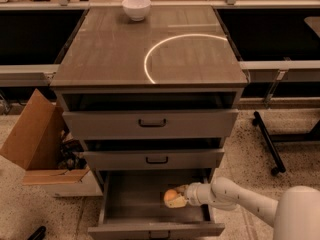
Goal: Place orange into bottom drawer
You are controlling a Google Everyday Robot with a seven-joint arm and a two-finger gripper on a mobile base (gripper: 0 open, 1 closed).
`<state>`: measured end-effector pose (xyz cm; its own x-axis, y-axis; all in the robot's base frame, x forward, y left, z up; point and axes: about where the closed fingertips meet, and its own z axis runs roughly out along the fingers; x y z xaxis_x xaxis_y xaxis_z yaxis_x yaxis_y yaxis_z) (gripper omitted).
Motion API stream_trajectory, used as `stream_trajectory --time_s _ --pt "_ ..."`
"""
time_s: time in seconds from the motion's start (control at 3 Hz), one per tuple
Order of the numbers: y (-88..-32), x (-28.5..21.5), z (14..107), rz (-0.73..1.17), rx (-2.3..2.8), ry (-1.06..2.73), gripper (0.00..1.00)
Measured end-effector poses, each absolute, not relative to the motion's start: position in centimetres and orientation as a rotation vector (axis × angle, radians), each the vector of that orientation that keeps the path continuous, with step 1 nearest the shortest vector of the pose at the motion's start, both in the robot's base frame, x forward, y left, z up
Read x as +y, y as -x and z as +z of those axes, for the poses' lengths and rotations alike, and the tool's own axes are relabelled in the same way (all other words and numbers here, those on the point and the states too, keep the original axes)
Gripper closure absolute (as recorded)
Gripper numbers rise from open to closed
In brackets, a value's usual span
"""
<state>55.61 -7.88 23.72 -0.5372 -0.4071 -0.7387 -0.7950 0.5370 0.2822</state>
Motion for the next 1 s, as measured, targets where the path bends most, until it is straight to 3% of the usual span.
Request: stream_trajectory --time_s 0.33,0.67,1.0 --pt "-55.6 -8.0 22.5 0.827 2.193 0.947 1.00" --pt "-55.7 -8.1 21.8 0.829 2.211 0.931 0.82" --pt "-56.0 -8.2 21.2 0.828 2.225 0.924 0.50"
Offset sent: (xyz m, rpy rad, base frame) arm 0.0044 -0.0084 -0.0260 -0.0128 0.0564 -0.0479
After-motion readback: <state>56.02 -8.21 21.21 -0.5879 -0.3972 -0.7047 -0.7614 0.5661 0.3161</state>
